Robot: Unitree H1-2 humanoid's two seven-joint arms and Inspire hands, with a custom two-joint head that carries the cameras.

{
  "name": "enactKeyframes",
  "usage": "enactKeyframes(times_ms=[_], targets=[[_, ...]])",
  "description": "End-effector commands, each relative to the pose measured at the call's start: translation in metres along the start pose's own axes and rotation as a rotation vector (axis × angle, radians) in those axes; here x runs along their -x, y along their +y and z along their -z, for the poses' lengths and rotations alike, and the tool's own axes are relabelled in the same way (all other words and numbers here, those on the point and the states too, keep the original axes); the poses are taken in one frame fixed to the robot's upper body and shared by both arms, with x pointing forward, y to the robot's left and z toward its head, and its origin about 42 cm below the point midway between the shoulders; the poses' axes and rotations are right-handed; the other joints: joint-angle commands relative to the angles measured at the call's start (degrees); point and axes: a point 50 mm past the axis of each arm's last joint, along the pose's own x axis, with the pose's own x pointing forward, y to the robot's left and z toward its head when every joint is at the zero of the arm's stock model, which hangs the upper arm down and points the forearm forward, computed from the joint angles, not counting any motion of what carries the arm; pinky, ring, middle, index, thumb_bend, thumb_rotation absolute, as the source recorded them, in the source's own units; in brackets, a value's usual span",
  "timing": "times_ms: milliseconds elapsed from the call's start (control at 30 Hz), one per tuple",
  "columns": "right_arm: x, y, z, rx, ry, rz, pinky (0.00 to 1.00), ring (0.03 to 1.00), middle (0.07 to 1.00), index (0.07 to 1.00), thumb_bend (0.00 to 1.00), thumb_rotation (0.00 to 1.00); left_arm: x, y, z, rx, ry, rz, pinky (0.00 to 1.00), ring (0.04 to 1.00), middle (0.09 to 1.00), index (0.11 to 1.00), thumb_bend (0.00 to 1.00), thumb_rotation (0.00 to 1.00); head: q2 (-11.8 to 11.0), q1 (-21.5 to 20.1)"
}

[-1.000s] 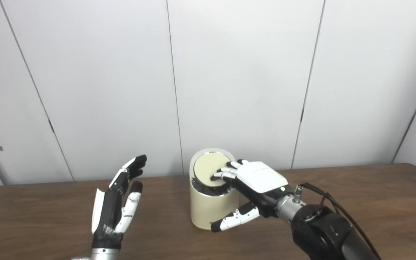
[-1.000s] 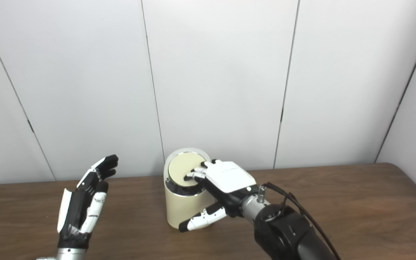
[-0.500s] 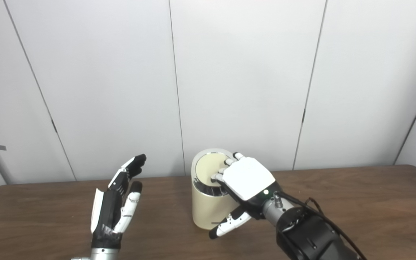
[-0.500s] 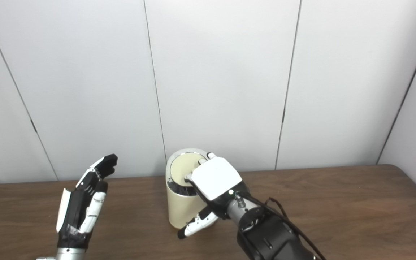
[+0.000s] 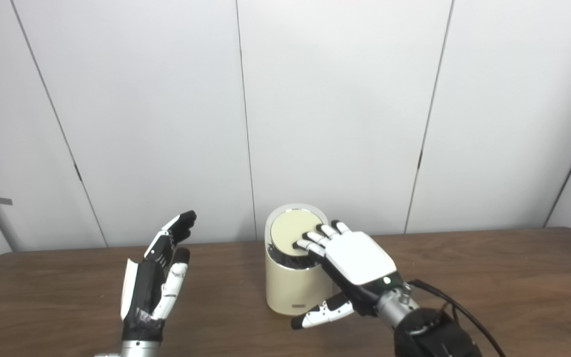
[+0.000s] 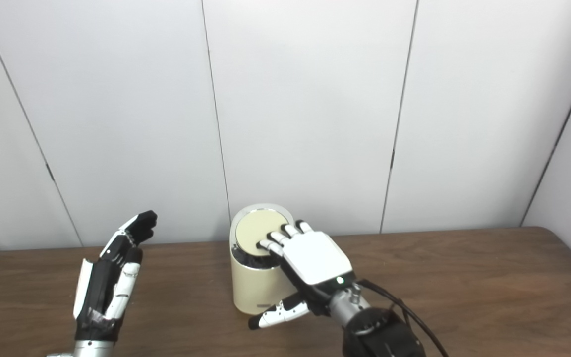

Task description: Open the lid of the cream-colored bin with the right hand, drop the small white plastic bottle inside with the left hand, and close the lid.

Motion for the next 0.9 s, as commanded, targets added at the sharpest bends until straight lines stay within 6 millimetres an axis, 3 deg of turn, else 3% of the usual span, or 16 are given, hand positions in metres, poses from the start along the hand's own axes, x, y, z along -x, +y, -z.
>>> enactKeyframes(times_ms=[0,433,567,767,833,867], targets=[[-0.004,-0.018,0.002,-0.041,-0.03,0.151,1.0,1.0,0.999,0.993,0.73,0.74,-0.014,0.002,-0.013,0.001,-0.077,-0.003,0.85,0.86,0.853,0.841,0.55,0.82,0.1,-0.1],[0.014,-0.008,0.024,-0.271,-0.059,0.278,1.0,1.0,1.0,1.0,0.7,0.67,-0.013,0.003,-0.012,-0.012,-0.075,-0.002,0.85,0.858,0.852,0.84,0.54,0.83,-0.3,0.1],[0.022,0.0,0.035,-0.428,-0.073,0.334,1.0,1.0,1.0,1.0,0.7,0.68,-0.013,0.004,-0.012,-0.02,-0.075,0.001,0.84,0.859,0.857,0.845,0.54,0.84,-0.4,0.5],[0.039,0.031,0.069,-0.659,-0.072,0.512,0.98,1.0,1.0,1.0,0.63,0.84,-0.012,0.006,-0.012,-0.021,-0.073,-0.003,0.83,0.851,0.854,0.841,0.51,0.84,-0.7,0.4],[0.044,0.044,0.082,-0.694,-0.049,0.588,0.96,0.995,1.0,1.0,0.55,0.9,-0.011,0.007,-0.011,-0.006,-0.069,-0.006,0.83,0.851,0.858,0.843,0.47,0.84,-1.2,0.8],[0.045,0.048,0.085,-0.702,-0.035,0.618,0.93,0.976,0.989,0.975,0.47,0.93,-0.01,0.008,-0.01,0.003,-0.064,-0.007,0.84,0.852,0.861,0.844,0.42,0.83,-2.0,1.2]])
